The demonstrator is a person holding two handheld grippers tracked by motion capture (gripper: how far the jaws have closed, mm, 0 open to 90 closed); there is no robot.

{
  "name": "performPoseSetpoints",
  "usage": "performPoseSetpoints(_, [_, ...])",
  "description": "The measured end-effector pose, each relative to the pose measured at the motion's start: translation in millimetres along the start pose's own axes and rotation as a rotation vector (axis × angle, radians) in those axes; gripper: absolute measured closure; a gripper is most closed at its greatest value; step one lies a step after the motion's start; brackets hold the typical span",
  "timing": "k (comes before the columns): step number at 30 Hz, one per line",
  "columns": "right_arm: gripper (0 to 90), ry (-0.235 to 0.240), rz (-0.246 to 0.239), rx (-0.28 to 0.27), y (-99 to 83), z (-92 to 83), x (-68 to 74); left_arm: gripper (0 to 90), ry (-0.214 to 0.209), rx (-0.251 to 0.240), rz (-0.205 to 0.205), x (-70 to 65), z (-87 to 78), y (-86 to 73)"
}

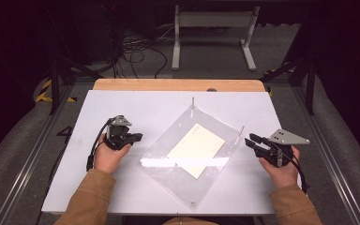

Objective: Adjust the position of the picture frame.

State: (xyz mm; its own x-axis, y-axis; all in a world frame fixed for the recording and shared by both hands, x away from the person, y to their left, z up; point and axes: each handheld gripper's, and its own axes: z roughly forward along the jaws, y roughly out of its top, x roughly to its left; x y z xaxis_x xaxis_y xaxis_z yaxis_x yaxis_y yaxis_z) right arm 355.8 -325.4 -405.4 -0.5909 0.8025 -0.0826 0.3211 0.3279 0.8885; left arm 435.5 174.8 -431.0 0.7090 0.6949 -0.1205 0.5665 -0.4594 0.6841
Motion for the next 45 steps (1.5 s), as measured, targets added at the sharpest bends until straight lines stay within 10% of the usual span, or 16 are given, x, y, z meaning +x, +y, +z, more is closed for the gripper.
performPoseSetpoints(23, [89.3,0.037,0.032,0.152,-1.2,8.3,-0.7,89.8,-0.068,0.203,0.003,-8.1,17.7,-2.5])
performPoseSetpoints(29, [89.3,0.040,0.044,0.166,-1.7,9.0,-1.2,89.8,-0.142,0.203,-0.005,-6.3,19.0,-3.4])
performPoseSetpoints(45, [89.4,0.072,0.081,0.248,-8.1,21.3,-1.9,89.8,-0.152,0.207,-0.001,-5.6,18.6,-3.8])
